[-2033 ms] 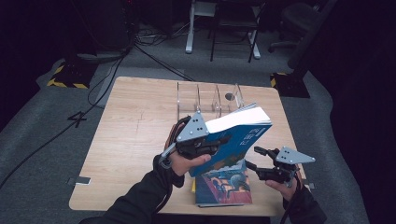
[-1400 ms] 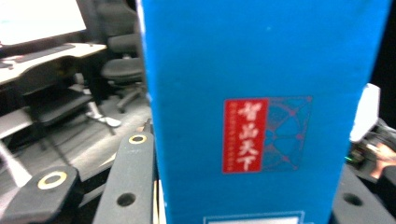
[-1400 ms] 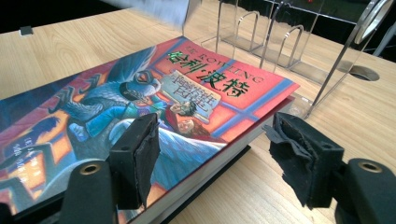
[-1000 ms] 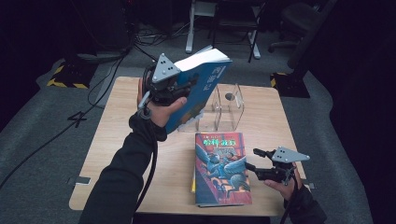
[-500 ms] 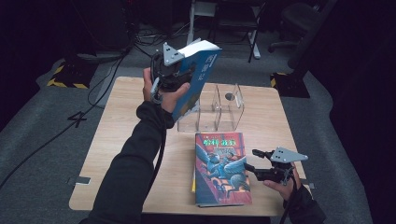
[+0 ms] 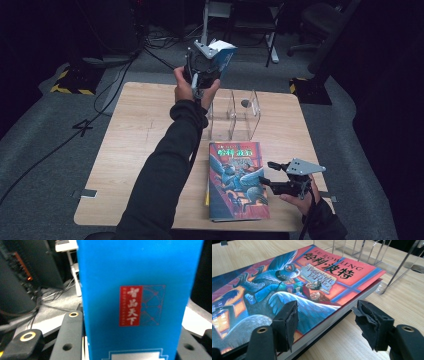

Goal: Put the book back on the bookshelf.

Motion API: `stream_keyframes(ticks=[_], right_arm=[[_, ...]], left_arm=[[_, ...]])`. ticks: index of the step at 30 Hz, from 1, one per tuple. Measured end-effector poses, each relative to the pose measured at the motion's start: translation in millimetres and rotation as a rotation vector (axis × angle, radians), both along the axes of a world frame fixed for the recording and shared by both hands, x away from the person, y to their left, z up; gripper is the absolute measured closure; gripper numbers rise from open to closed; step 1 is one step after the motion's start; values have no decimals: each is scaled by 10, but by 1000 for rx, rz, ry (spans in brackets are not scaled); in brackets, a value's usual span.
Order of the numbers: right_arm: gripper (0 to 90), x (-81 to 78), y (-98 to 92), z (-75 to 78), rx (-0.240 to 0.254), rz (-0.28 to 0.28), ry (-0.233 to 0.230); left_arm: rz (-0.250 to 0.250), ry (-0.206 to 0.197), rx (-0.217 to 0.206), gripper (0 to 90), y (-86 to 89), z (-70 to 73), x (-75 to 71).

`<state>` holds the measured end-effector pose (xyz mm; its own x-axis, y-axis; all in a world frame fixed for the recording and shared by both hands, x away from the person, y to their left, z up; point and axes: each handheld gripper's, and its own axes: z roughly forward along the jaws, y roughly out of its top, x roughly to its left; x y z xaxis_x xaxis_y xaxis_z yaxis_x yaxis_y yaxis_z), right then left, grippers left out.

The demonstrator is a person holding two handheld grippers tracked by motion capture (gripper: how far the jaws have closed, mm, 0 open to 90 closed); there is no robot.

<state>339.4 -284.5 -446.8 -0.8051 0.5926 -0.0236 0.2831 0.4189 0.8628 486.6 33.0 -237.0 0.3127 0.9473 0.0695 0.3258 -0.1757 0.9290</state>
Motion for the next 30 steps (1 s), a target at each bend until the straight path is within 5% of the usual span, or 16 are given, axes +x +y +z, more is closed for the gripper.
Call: stream_keyframes(ticks=[4,10,20,30], right_arm=[[355,-9,39,-4,-8,13,1],[356,-54,73,1,-17,35,-2],[360,-47,87,-17,-17,52,3],[365,-47,84,-24,-13,63,3]], left_arm=[[77,15,-42,607,-22,-78,121],[125,-2,-64,607,-16,-250,230],[146,-42,-88,607,-114,-502,323],[124,-104,-133,606,-5,-864,352]])
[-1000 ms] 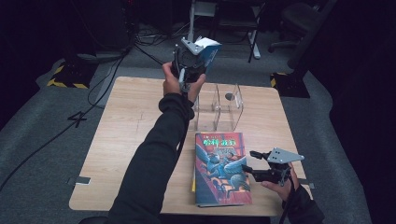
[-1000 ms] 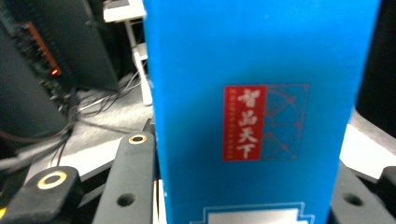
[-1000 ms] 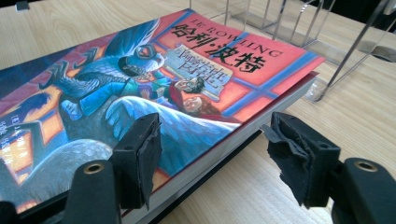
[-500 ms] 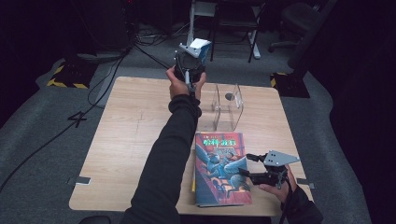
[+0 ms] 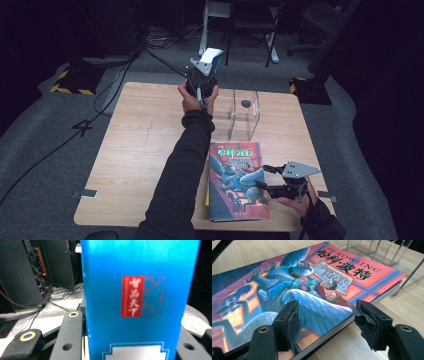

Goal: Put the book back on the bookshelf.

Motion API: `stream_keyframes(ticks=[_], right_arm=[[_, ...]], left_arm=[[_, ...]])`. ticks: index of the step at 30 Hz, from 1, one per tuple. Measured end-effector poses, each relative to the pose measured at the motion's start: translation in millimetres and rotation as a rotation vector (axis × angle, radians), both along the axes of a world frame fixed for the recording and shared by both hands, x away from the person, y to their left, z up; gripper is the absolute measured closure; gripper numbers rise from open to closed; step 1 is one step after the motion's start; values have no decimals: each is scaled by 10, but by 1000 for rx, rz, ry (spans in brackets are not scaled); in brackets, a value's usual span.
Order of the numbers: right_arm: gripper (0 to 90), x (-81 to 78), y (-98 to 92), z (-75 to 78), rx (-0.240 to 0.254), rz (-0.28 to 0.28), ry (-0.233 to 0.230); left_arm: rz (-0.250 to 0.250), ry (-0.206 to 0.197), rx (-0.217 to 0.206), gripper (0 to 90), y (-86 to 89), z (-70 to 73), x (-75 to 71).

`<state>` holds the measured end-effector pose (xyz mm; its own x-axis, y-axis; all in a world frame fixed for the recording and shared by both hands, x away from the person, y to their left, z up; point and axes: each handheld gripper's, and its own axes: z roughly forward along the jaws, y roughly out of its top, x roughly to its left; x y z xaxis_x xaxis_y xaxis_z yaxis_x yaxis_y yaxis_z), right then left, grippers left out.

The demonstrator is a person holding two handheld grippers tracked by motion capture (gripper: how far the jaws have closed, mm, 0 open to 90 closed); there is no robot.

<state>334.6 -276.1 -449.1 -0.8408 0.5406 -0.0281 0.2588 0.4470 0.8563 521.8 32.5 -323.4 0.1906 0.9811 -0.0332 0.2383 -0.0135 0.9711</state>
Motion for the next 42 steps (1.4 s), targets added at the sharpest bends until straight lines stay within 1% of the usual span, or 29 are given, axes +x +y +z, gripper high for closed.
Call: stream_keyframes(ticks=[2,4,5,6,7,9,10,11,12,15,17,18,19,20,21,24,26,29,30,31,33,34,37,39,41,42], right_arm=[[365,-5,2,1,-3,0,-3],[365,-7,1,1,-2,3,-3],[364,-2,-1,-2,0,6,0],[365,0,-2,-3,0,6,1],[365,0,-2,-3,0,6,1],[369,-3,1,-3,2,7,0],[369,-5,1,-3,1,9,-2],[368,-6,1,-4,1,10,-1],[367,-4,-1,-6,2,10,0],[367,-3,-5,-10,4,11,3],[367,-4,-12,-10,4,11,6],[367,-6,-18,-8,4,8,7],[367,-6,-18,-8,4,8,7],[367,-5,-20,-9,6,9,8],[367,-5,-22,-8,6,9,8],[369,-5,-20,-8,6,9,10],[368,-5,-20,-8,5,11,11],[368,-6,-21,-9,6,9,12],[368,-8,-20,-7,5,9,12],[368,-8,-20,-7,5,9,12],[368,-8,-19,-8,5,8,13],[368,-9,-18,-8,5,9,15],[366,-8,-17,-8,4,9,15],[366,-7,-17,-9,4,9,16],[366,-6,-18,-11,5,9,17],[367,-7,-18,-11,6,8,15]], left_arm=[[-16,-11,-3,606,29,-83,-1],[-25,3,4,606,45,-150,3],[-29,14,-17,605,81,-242,0],[-28,16,-21,605,93,-275,2],[-28,16,-21,605,93,-275,2],[-27,-3,-16,604,116,-326,-27],[-48,11,0,603,136,-328,-29],[-48,11,0,603,136,-328,-29],[-58,21,17,601,150,-327,-41],[-59,24,-7,599,219,-362,-95],[-64,33,-9,597,276,-385,-134],[-67,38,-19,595,325,-408,-167],[-67,38,-19,595,325,-408,-167],[-75,42,-19,595,355,-421,-188],[-86,44,-29,594,383,-435,-210],[-120,35,-42,594,442,-448,-291],[-144,37,-28,593,451,-451,-359],[-174,32,-29,591,471,-468,-438],[-186,35,-26,590,482,-471,-462],[-186,35,-26,589,482,-471,-462],[-209,43,-28,588,498,-469,-512],[-223,47,-14,586,503,-461,-531],[-228,50,-16,585,514,-454,-539],[-235,50,-30,576,538,-437,-536],[-239,36,-32,569,552,-409,-544],[-250,33,-30,563,558,-383,-541]])
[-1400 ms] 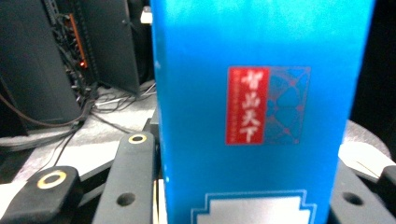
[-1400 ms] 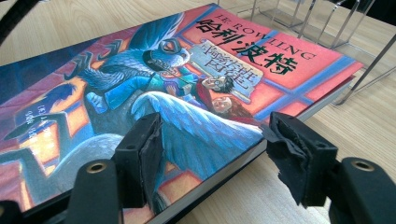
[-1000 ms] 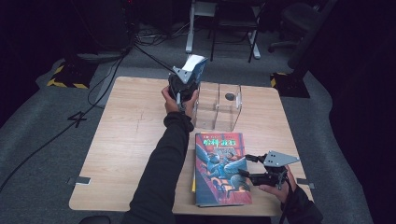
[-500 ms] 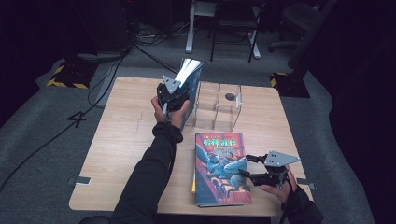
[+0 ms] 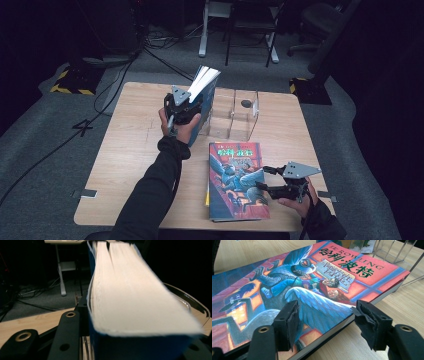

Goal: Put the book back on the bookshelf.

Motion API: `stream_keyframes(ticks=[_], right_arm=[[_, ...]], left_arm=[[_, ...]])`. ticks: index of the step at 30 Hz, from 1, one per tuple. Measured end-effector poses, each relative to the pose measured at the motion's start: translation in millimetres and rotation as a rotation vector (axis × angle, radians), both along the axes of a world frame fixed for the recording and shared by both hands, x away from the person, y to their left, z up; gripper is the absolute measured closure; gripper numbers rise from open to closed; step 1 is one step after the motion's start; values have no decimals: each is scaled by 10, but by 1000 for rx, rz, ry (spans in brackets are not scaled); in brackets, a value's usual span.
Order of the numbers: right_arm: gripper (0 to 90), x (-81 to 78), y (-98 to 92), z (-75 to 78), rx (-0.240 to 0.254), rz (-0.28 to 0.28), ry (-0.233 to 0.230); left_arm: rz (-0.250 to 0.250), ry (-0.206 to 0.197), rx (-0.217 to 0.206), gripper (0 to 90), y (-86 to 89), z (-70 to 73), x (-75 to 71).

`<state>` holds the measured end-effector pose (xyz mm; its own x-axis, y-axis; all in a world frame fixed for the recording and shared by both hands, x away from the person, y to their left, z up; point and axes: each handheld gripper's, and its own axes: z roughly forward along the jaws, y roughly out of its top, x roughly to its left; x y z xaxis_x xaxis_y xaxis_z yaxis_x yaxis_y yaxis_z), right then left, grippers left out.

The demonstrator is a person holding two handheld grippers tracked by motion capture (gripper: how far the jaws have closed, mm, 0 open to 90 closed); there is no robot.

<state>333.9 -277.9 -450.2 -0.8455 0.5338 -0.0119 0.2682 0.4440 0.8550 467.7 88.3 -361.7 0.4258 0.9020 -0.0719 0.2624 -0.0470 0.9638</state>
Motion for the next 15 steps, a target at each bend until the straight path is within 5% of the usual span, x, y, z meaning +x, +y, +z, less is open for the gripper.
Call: stream_keyframes(ticks=[8,11,15], right_arm=[[377,-17,17,-1,-4,2,-16],[376,-14,16,-4,-1,3,-13],[376,-13,15,-4,0,2,-9]], left_arm=[[-57,27,44,519,31,80,65],[-66,78,69,479,-2,96,123],[-45,81,96,477,-46,106,141]])
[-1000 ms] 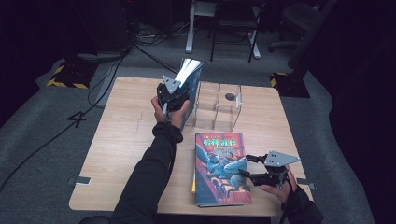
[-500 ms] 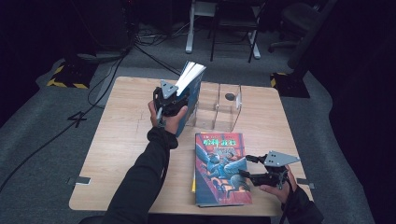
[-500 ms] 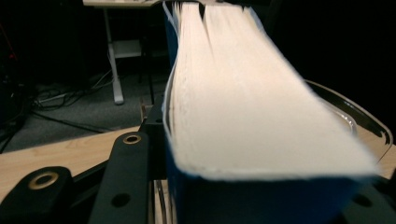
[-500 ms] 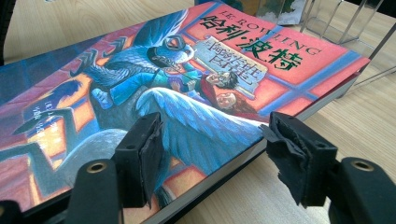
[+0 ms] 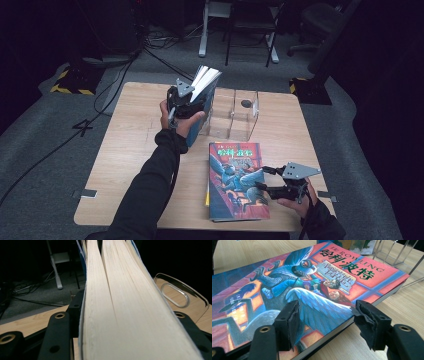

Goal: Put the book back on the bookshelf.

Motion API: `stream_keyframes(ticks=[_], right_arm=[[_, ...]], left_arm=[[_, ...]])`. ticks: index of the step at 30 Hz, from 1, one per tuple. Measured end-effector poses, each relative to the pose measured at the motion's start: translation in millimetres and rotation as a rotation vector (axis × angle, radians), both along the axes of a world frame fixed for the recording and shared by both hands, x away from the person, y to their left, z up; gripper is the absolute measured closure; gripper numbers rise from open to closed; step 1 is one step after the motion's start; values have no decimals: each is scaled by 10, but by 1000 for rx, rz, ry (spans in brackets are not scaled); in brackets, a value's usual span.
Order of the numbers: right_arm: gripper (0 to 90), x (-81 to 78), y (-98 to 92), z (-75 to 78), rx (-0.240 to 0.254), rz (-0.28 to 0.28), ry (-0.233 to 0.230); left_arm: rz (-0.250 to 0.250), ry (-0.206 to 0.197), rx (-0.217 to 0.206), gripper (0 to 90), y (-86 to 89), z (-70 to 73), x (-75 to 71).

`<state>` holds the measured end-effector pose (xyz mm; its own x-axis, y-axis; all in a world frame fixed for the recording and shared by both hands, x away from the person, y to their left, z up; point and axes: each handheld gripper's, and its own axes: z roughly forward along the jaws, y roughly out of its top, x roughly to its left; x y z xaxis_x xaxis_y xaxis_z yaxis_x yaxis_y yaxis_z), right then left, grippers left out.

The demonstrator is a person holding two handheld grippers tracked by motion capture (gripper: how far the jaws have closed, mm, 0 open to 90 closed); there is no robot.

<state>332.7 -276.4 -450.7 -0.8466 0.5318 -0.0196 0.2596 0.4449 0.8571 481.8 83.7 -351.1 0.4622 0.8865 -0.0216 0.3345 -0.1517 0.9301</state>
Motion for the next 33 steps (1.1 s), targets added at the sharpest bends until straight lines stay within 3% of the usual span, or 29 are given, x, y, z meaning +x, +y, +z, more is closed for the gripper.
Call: stream_keyframes(ticks=[4,6,12,15,20,28,33], right_arm=[[376,0,0,0,-1,0,0],[376,-1,0,1,-1,-1,1],[379,-8,5,11,-9,0,2],[383,-7,-3,11,-7,3,7],[383,-8,-24,14,-4,3,8],[383,-11,-21,18,-4,8,8],[381,-8,-21,15,-2,11,8]], left_arm=[[17,0,16,487,-9,10,9],[44,-14,49,575,-14,21,-3],[51,-4,52,603,-17,60,58],[66,-13,28,606,-31,100,98],[100,-19,50,607,-89,245,150],[121,-90,83,606,-218,407,261],[158,-119,94,606,-327,338,390]])
